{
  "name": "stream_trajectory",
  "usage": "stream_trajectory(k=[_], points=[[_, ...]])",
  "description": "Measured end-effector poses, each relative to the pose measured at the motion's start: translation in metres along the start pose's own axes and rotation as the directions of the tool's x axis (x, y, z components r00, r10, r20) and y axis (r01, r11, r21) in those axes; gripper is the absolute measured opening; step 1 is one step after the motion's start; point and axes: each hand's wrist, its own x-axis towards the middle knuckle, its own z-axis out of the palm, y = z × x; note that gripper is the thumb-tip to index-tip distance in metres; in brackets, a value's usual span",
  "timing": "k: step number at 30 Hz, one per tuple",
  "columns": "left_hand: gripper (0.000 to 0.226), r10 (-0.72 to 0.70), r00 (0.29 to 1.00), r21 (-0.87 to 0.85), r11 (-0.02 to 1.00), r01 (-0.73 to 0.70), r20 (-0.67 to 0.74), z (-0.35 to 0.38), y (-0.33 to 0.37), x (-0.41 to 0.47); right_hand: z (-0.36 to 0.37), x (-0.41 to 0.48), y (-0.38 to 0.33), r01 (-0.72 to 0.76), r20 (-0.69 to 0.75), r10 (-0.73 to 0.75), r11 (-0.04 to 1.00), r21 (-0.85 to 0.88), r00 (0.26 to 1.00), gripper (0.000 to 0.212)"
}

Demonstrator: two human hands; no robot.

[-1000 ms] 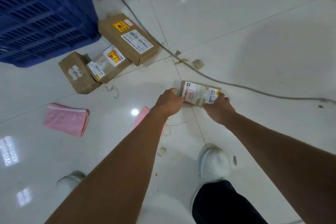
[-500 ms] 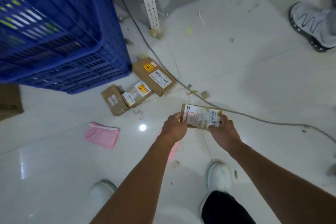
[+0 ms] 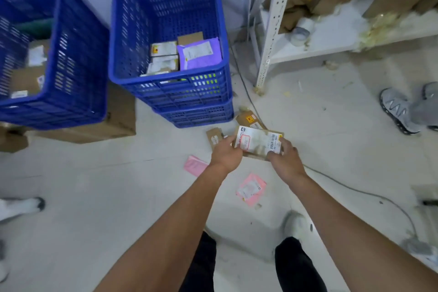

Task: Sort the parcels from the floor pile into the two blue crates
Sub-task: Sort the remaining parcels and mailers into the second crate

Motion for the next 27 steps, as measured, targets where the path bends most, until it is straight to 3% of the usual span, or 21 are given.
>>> stream_trajectory(k=[6, 11, 16, 22, 27], points=[[0.044, 0.046, 0.988, -0.173, 0.982, -0.072, -0.15, -0.119, 0.011, -0.076, 0.026, -0.095, -0.111, 0.206, 0.03, -0.206, 0.978, 0.016, 0.978, 0.062], [0.035, 0.13, 0.959, -0.225, 0.956, -0.189, -0.251, -0.211, 0.009, -0.111, 0.054, -0.148, -0.193, 0.404, 0.026, -0.405, 0.914, 0.035, 0.914, 0.053], [0.042, 0.185, 0.931, -0.158, 0.957, -0.244, -0.315, -0.282, 0.012, -0.137, 0.077, -0.2, -0.251, 0.51, -0.005, -0.51, 0.86, -0.026, 0.86, 0.044], [0.044, 0.204, 0.904, -0.223, 0.927, -0.303, -0.376, -0.339, 0.041, -0.174, 0.083, -0.228, -0.293, 0.613, -0.008, -0.614, 0.789, -0.034, 0.789, 0.042], [0.055, 0.18, 0.9, -0.256, 0.92, -0.297, -0.397, -0.36, 0.067, -0.161, 0.069, -0.216, -0.323, 0.631, -0.024, -0.631, 0.776, 0.002, 0.776, 0.04]])
